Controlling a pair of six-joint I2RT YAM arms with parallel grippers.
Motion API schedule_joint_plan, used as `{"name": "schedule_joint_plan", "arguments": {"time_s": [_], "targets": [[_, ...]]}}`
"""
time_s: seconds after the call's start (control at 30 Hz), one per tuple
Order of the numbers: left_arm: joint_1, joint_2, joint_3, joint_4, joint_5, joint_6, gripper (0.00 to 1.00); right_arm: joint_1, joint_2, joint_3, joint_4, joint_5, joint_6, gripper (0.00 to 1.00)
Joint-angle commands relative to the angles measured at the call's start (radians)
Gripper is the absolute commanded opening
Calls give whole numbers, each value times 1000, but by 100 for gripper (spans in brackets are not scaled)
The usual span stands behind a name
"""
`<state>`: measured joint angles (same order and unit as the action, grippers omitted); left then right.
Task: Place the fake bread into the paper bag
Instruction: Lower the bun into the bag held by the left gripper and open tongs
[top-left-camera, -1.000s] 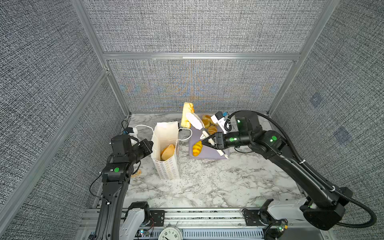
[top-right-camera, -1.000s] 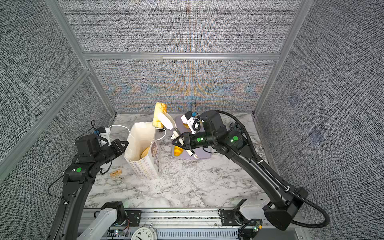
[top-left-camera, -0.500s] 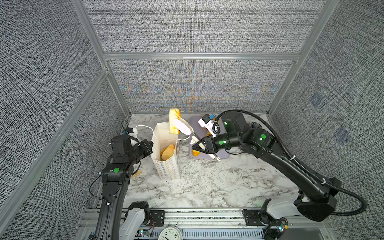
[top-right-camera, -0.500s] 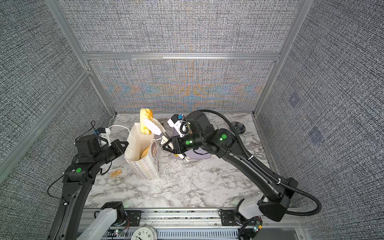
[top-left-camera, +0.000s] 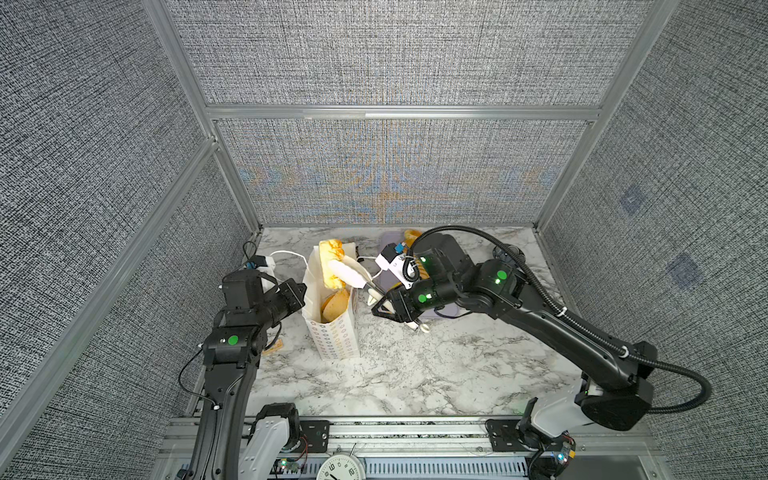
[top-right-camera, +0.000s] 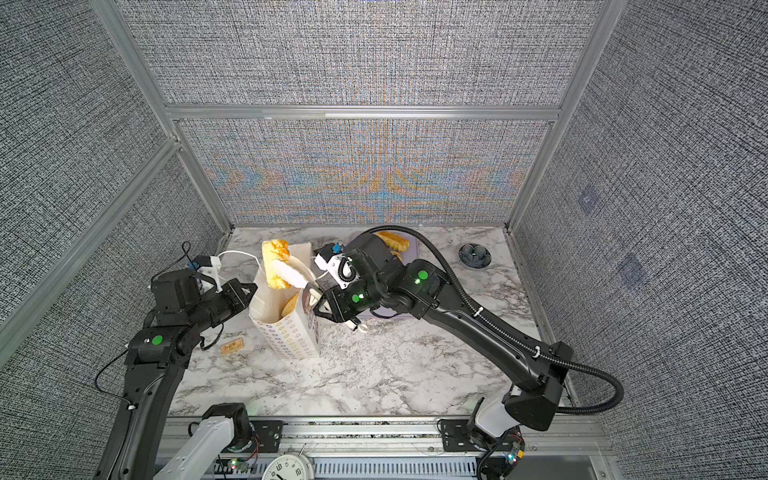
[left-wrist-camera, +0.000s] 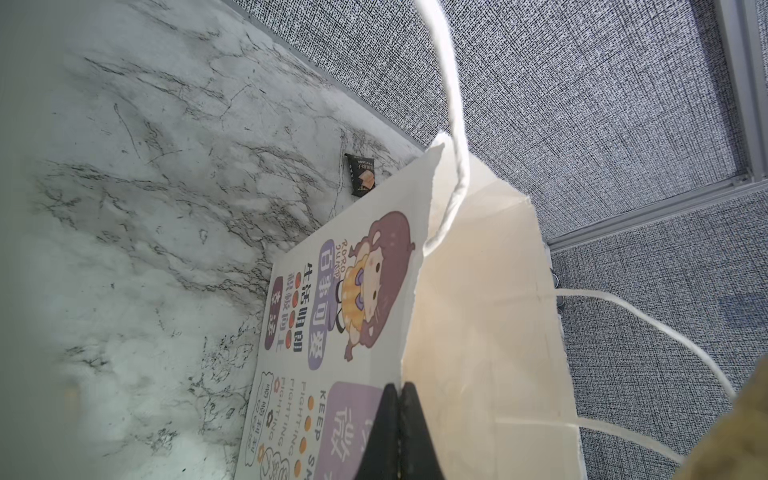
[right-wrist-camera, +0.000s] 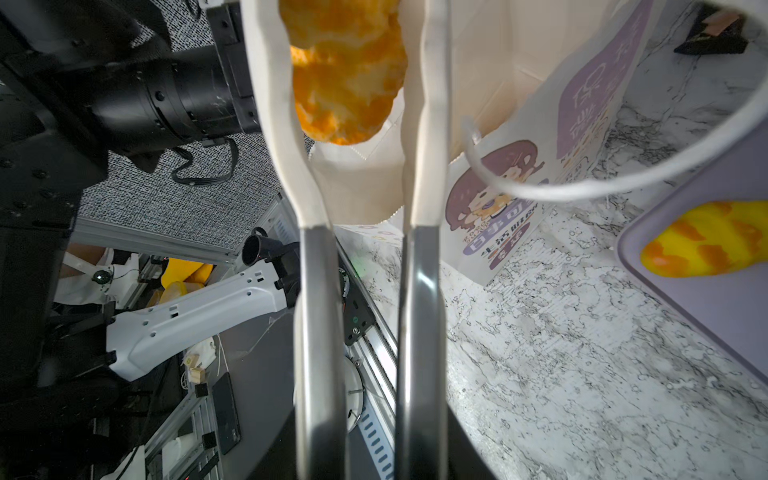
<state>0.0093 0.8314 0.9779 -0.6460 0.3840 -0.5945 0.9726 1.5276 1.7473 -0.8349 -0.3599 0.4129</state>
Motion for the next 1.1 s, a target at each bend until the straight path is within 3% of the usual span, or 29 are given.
{"name": "schedule_joint_plan", "arguments": {"time_s": [0.0,0.53,0.83,1.07], "targets": [[1,3,10,11,0,10,0,18,9,19,-22,46,-32,35],[1,3,7,17,3,5,0,56,43,29,-73,111,-56,36],[2,-3,8,9,0,9,0,57,42,28,-73,126,-52,48],[2,-4,5,12,2,8,0,57,30,21,-70,133,-49,50]]}}
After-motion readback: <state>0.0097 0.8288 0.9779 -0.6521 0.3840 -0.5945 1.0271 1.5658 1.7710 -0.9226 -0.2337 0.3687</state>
